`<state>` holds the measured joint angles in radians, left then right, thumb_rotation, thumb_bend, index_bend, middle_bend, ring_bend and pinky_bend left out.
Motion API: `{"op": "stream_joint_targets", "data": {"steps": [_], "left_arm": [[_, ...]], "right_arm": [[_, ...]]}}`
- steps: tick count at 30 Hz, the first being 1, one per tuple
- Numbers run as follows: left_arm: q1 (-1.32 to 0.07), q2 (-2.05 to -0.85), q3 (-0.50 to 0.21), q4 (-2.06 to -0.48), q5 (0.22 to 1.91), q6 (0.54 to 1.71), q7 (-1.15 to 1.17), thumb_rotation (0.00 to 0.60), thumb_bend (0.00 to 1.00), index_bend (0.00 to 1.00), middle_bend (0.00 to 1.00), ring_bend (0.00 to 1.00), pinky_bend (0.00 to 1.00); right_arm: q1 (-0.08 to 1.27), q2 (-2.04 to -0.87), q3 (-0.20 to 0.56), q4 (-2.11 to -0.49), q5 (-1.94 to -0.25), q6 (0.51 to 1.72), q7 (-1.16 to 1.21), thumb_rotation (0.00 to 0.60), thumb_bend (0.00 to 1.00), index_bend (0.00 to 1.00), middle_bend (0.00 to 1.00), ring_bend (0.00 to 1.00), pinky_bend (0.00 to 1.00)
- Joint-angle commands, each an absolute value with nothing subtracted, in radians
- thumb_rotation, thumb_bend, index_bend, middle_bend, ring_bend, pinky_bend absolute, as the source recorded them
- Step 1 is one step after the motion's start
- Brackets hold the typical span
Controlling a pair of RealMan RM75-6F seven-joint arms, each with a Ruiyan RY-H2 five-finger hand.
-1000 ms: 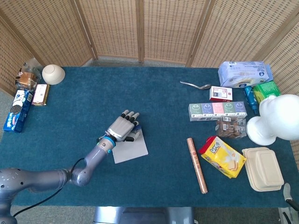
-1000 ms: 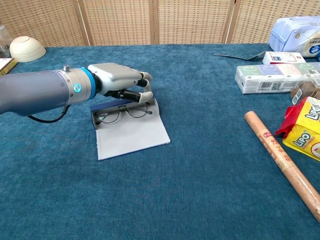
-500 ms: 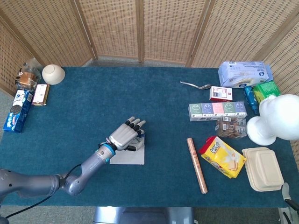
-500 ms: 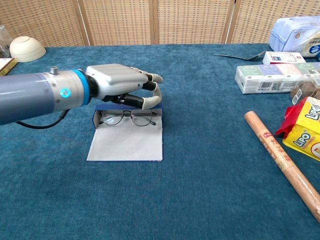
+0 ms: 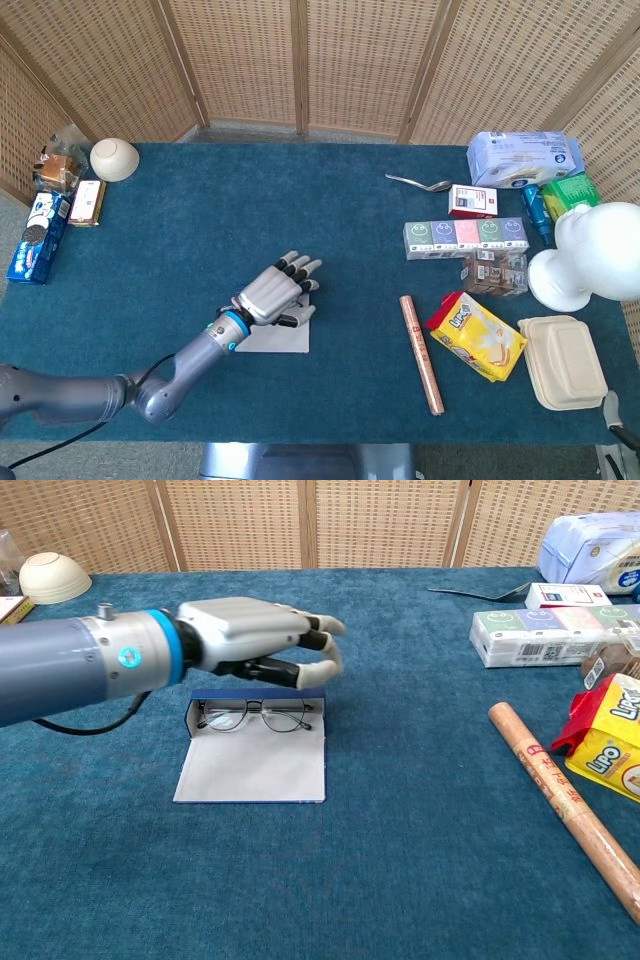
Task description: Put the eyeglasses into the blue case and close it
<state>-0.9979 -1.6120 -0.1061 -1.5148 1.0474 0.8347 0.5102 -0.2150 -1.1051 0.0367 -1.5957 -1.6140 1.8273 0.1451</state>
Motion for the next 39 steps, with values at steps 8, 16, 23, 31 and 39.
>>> {"op": "stream_joint_targets", "data": {"steps": [8,16,23,31,39], "left_arm": [[-1.055,-1.705,-0.118,-1.446,0.982,0.784,0.566,0.000,0.44,0.26,0.00,0.00,0.00],[-1.048,-1.701,-0.097,-1.427,0.943,0.796,0.588,0.000,0.44,0.28,0.00,0.00,0.00],[-1.019,-1.644,-0.061,-1.466,0.950,0.814,0.591,0.000,0.44,0.30,0.00,0.00,0.00],[-0.984,-1.602,-0.035,-1.502,0.971,0.838,0.571,0.000,0.44,0.30,0.00,0.00,0.00],[-0.954,-1.557,-0.019,-1.548,1.013,0.857,0.541,0.000,0.44,0.30,0.00,0.00,0.00]], "right_arm": [[-0.238,-1.107,0.033,-1.578,-1.602,1.848,0.170,0.525,0.48,0.00,0.14,0.13,0.35],[-0.239,-1.110,0.034,-1.572,-1.600,1.845,0.175,0.526,0.48,0.00,0.14,0.13,0.35],[-0.232,-1.110,0.036,-1.579,-1.609,1.838,0.166,0.528,0.48,0.00,0.14,0.13,0.35],[-0.223,-1.110,0.036,-1.595,-1.624,1.831,0.143,0.522,0.48,0.00,0.14,0.13,0.35],[-0.219,-1.108,0.037,-1.609,-1.630,1.829,0.128,0.516,0.48,0.00,0.14,0.13,0.35]]}}
